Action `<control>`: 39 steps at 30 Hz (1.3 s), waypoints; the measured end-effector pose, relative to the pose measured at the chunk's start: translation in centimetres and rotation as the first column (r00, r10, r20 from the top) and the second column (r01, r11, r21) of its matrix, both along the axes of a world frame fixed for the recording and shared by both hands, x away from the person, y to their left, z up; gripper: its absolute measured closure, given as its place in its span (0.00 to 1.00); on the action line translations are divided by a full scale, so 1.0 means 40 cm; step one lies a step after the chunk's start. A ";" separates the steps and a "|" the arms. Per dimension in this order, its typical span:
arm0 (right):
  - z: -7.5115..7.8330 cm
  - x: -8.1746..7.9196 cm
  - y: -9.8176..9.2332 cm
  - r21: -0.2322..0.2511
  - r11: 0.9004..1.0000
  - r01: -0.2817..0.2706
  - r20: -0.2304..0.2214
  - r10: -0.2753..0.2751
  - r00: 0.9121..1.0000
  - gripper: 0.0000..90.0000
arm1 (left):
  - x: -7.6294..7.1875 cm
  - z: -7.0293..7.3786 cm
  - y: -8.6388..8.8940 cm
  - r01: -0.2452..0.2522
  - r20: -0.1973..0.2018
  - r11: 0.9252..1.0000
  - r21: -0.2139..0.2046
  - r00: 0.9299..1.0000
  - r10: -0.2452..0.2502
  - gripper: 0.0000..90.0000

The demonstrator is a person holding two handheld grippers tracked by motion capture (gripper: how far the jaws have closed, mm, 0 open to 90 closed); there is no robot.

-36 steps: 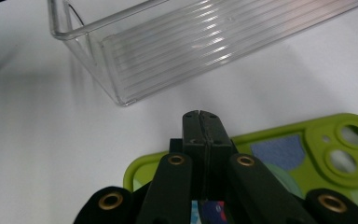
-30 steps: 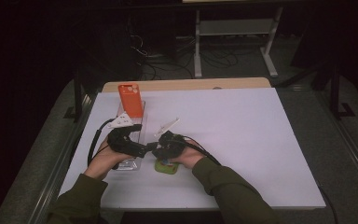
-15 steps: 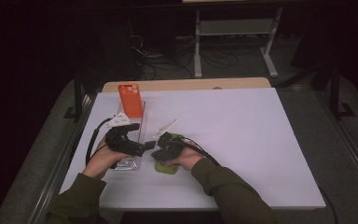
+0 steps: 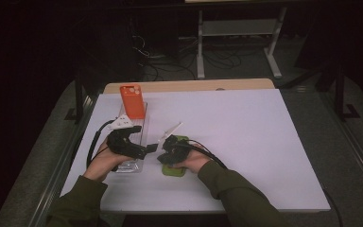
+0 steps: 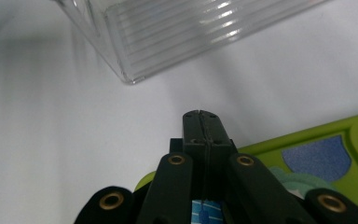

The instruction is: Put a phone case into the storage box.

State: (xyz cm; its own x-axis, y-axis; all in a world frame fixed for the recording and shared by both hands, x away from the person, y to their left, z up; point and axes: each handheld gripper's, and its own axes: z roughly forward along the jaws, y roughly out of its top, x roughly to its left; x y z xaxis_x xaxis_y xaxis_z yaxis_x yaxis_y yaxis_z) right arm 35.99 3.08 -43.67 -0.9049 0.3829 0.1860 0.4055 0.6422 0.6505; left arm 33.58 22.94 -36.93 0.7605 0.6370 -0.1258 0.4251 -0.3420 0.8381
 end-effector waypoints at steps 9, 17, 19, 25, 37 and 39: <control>0.004 -0.015 -0.051 -0.025 1.000 0.004 0.006 -0.004 1.000 0.99 | 0.000 -0.001 -0.002 0.010 0.003 1.000 0.021 1.000 -0.010 0.00; 0.008 -0.036 -0.095 -0.052 0.999 0.014 0.020 -0.013 1.000 0.99 | -0.002 -0.001 -0.008 0.012 0.003 1.000 0.021 1.000 -0.012 0.00; 0.010 -0.040 -0.105 -0.065 0.998 0.013 0.030 -0.012 0.999 0.99 | -0.002 -0.002 -0.010 0.016 0.001 1.000 0.023 1.000 -0.016 0.00; 0.013 -0.052 -0.150 -0.087 0.996 0.029 0.038 -0.026 0.999 0.99 | -0.006 -0.004 -0.020 0.026 -0.002 0.999 0.021 1.000 -0.026 0.00; 0.008 -0.066 -0.230 -0.113 0.991 0.069 0.037 -0.065 0.997 0.99 | -0.010 -0.010 -0.038 0.050 -0.006 0.999 0.023 0.999 -0.050 0.00; 0.013 -0.068 -0.236 -0.099 0.992 0.077 0.042 -0.073 0.996 0.98 | -0.011 -0.011 -0.040 0.051 -0.007 0.998 0.021 0.999 -0.051 0.00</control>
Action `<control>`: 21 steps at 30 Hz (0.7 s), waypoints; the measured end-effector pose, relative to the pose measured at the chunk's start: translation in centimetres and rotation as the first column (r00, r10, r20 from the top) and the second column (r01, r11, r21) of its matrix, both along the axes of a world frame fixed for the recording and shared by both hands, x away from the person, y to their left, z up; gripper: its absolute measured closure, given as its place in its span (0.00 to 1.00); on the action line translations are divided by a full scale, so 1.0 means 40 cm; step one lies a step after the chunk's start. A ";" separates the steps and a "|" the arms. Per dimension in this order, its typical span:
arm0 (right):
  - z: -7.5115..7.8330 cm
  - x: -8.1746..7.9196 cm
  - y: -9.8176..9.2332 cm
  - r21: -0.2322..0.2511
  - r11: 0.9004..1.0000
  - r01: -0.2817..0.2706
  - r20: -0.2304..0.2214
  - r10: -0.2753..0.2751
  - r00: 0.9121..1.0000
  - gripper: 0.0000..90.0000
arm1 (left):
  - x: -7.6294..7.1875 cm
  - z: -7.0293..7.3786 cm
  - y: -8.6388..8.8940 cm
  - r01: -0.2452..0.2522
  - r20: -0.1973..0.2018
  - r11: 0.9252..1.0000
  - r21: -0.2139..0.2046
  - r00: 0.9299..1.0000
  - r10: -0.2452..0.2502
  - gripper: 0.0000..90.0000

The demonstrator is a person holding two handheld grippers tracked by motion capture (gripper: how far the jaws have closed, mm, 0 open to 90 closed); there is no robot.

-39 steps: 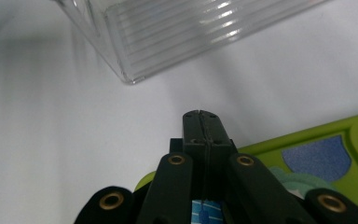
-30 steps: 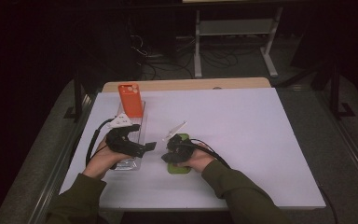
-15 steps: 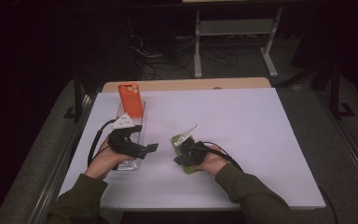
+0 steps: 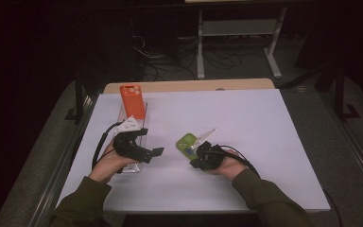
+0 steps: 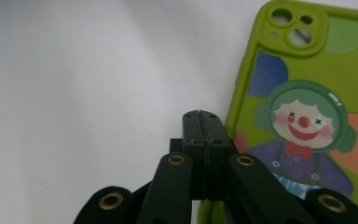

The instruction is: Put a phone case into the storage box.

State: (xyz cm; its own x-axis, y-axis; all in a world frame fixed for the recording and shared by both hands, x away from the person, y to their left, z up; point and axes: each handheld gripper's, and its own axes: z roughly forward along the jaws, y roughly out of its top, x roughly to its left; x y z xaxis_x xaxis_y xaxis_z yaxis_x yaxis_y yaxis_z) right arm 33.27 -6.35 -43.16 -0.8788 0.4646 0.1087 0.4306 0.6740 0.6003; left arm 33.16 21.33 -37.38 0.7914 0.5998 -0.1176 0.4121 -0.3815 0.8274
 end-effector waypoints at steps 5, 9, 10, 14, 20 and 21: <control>0.027 -0.012 -0.031 0.082 0.995 0.051 -0.026 -0.049 0.998 0.93 | -0.001 -0.002 -0.005 0.012 -0.003 1.000 -0.001 1.000 -0.012 0.00; 0.032 -0.023 -0.079 0.103 0.990 0.093 -0.022 -0.092 0.996 0.84 | -0.003 -0.007 -0.010 0.024 -0.012 1.000 0.005 1.000 -0.024 0.00; 0.032 -0.026 -0.088 0.114 0.988 0.102 -0.028 -0.099 0.995 0.81 | -0.003 -0.009 -0.013 0.026 -0.015 1.000 0.005 1.000 -0.026 0.00; 0.038 -0.038 -0.145 0.132 0.980 0.147 0.000 -0.148 0.989 0.70 | -0.004 -0.014 -0.021 0.044 -0.016 0.999 0.008 0.999 -0.044 0.00; 0.041 -0.063 -0.226 0.153 0.959 0.240 0.040 -0.248 0.968 0.49 | -0.012 -0.022 -0.039 0.058 -0.025 0.998 -0.004 0.998 -0.058 0.00; 0.038 -0.066 -0.239 0.156 0.956 0.250 0.047 -0.260 0.965 0.44 | -0.012 -0.023 -0.041 0.065 -0.021 0.998 -0.002 0.998 -0.065 0.00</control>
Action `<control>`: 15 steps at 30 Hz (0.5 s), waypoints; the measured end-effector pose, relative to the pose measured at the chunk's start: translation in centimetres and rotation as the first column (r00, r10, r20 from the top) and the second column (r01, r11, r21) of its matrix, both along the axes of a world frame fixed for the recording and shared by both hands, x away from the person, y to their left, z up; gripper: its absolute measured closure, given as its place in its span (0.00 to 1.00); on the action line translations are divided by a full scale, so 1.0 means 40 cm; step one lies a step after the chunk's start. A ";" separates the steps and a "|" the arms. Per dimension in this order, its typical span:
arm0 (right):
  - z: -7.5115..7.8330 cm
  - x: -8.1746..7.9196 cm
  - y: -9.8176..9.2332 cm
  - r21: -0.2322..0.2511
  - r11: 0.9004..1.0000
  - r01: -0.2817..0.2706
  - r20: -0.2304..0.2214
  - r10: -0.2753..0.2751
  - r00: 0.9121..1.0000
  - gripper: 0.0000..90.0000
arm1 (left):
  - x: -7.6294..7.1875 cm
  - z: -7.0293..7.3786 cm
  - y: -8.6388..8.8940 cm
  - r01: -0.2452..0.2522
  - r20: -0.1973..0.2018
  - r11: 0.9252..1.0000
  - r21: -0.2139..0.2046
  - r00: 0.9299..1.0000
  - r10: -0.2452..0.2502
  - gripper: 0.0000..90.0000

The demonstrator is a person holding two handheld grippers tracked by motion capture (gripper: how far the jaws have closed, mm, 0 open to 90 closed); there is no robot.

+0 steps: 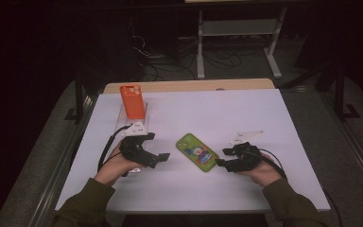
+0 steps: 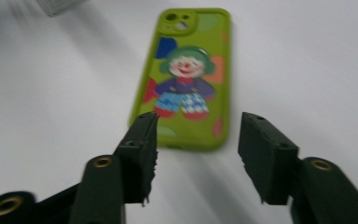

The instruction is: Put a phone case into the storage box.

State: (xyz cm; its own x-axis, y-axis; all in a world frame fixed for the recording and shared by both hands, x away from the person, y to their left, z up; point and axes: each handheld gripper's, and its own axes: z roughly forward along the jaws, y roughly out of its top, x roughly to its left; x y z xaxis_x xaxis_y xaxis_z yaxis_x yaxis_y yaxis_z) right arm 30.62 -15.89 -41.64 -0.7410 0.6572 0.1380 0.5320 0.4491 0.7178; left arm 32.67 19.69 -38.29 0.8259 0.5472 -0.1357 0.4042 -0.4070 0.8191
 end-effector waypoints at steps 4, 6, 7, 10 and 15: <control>-0.015 -0.023 -0.039 -0.007 0.999 0.052 0.037 -0.051 0.998 0.26 | -0.003 -0.001 -0.006 0.005 0.000 1.000 -0.010 1.000 -0.005 0.00; -0.024 -0.030 -0.052 -0.009 0.998 0.063 0.048 -0.062 0.997 0.18 | -0.004 -0.001 -0.007 0.008 -0.002 1.000 -0.007 1.000 -0.008 0.00; -0.029 -0.034 -0.058 -0.008 0.998 0.066 0.051 -0.066 0.997 0.14 | -0.004 -0.001 -0.008 0.009 -0.001 1.000 -0.007 1.000 -0.009 0.00; -0.042 -0.047 -0.070 -0.007 0.997 0.074 0.072 -0.073 0.995 0.07 | -0.005 -0.003 -0.011 0.011 -0.001 1.000 -0.008 1.000 -0.011 0.00; -0.048 -0.053 -0.077 -0.010 0.997 0.077 0.066 -0.077 0.995 0.01 | -0.007 -0.007 -0.014 0.020 -0.001 1.000 -0.009 1.000 -0.020 0.00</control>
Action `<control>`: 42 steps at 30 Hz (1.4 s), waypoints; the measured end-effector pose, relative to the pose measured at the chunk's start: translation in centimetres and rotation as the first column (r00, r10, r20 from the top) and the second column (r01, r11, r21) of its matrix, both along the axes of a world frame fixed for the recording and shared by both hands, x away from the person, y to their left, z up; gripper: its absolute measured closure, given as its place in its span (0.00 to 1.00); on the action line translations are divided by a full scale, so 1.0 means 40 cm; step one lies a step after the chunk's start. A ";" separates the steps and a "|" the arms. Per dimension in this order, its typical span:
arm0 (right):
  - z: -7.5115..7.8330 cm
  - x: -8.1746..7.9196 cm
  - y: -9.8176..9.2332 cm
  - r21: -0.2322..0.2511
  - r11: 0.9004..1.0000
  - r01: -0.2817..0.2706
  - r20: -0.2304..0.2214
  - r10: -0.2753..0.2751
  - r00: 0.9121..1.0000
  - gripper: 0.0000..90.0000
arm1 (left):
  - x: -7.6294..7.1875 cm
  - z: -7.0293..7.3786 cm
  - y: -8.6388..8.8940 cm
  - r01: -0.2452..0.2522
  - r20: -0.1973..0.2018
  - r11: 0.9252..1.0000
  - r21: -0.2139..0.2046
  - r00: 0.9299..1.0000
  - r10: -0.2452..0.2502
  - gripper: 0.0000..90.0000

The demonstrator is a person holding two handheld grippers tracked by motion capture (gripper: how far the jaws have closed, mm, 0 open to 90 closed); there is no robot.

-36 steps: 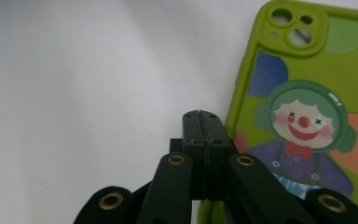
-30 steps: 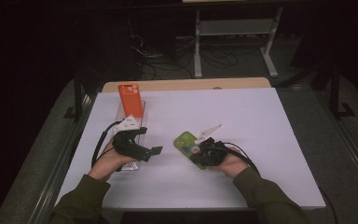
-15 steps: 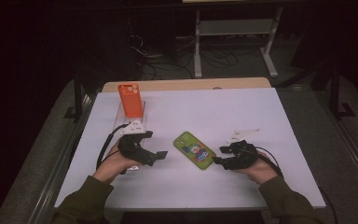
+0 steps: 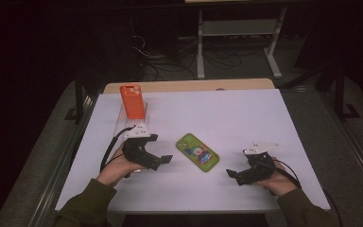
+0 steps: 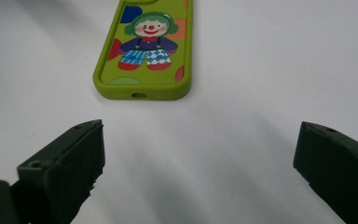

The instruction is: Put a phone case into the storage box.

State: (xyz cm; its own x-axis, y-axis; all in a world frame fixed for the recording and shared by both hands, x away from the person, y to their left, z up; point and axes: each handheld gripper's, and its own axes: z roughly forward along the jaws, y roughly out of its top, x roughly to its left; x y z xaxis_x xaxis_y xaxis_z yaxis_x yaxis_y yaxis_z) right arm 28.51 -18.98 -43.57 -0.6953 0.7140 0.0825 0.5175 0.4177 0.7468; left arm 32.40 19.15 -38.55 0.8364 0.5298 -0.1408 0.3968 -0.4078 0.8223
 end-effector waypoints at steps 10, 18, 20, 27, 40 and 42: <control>0.027 0.016 0.021 0.000 1.000 0.030 -0.020 -0.030 0.999 0.01 | 0.001 -0.005 0.000 0.016 -0.002 1.000 0.008 1.000 -0.016 0.00; 0.060 0.050 0.061 -0.032 0.999 0.026 -0.066 -0.028 0.997 0.01 | 0.001 -0.005 0.002 0.007 -0.003 1.000 0.001 1.000 -0.007 0.00; 0.068 0.061 0.071 -0.026 0.999 0.029 -0.071 -0.031 0.997 0.01 | 0.000 -0.004 0.002 0.004 -0.005 1.000 -0.007 1.000 -0.004 0.00; 0.079 0.098 0.130 -0.046 0.999 0.021 -0.083 -0.025 0.996 0.01 | -0.001 -0.003 0.002 0.008 -0.003 1.000 -0.006 1.000 -0.008 0.00; 0.037 0.151 0.255 -0.105 0.994 -0.022 -0.118 0.009 0.993 0.01 | -0.001 -0.001 0.005 0.003 -0.002 1.000 -0.017 1.000 -0.003 0.00; 0.027 0.155 0.270 -0.131 0.991 -0.030 -0.113 0.015 0.993 0.01 | -0.001 -0.001 0.004 0.002 -0.003 1.000 -0.016 1.000 -0.002 0.00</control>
